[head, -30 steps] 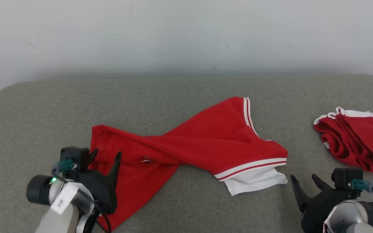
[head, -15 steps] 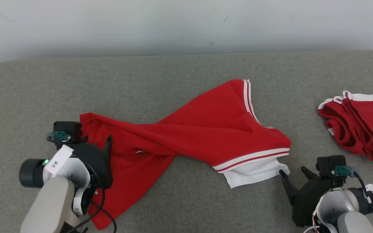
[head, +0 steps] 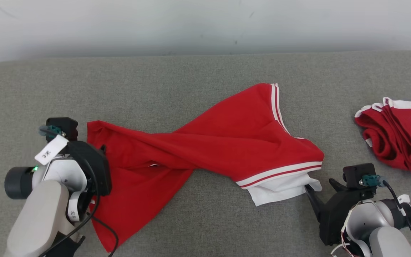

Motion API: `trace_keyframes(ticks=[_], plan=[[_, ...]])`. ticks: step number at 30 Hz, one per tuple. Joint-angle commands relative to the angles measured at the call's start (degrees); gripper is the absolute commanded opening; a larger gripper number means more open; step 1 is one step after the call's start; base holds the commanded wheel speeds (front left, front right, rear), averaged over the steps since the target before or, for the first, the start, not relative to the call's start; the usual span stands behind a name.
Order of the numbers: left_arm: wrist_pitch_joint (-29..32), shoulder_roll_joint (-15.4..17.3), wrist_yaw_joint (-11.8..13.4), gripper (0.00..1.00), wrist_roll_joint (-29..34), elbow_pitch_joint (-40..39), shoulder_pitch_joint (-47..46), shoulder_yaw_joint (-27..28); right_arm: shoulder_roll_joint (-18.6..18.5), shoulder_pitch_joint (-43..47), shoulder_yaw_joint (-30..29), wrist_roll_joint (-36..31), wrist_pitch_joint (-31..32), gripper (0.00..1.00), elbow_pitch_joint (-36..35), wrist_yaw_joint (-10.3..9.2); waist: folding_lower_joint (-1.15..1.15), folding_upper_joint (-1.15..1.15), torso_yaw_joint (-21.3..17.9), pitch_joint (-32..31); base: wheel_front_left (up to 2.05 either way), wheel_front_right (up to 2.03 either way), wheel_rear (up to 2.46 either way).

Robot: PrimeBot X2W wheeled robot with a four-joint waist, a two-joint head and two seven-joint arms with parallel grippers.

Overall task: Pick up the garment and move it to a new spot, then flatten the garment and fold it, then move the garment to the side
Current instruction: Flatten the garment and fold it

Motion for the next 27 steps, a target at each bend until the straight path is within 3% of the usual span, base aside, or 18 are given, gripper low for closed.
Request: trace_keyframes(ticks=[1, 3, 8, 13, 27], plan=[[0.88, 0.45, 0.21, 0.75, 0.16, -0.23, -0.86, -0.11, -0.11, -0.50, 0.09, -0.42, 0.63, 1.00, -0.32, -0.14, -0.01, 0.00, -0.11, 0.41, 0.00, 0.00, 0.00], [2.16, 0.59, 0.51, 0.76, 0.35, -0.48, -1.32, -0.37, -0.11, -0.74, 0.44, -0.59, 1.59, 1.00, -0.65, -0.14, -0.01, 0.00, -0.19, 0.77, 0.00, 0.00, 0.00], [5.10, 0.48, 1.03, 0.67, 0.40, -1.44, -0.82, -1.28, -0.12, -0.50, 1.42, -0.26, 3.30, 1.00, -0.86, -0.14, -0.01, 0.00, -0.39, 1.28, 0.00, 0.00, 0.00], [6.63, 0.89, 1.50, 0.49, 0.39, -3.41, 0.11, -1.77, -0.11, 0.00, 1.18, -0.02, 3.71, 1.00, -1.20, -0.14, -0.01, 0.00, -0.24, 1.46, 0.00, 0.00, 0.00], [10.32, 0.93, 2.20, 0.44, 0.37, -6.62, 0.97, -3.64, -0.11, -0.57, 2.82, -2.40, 6.15, 1.00, -0.41, -0.10, -0.01, 0.00, 0.77, 1.50, 0.00, 0.00, 0.00]])
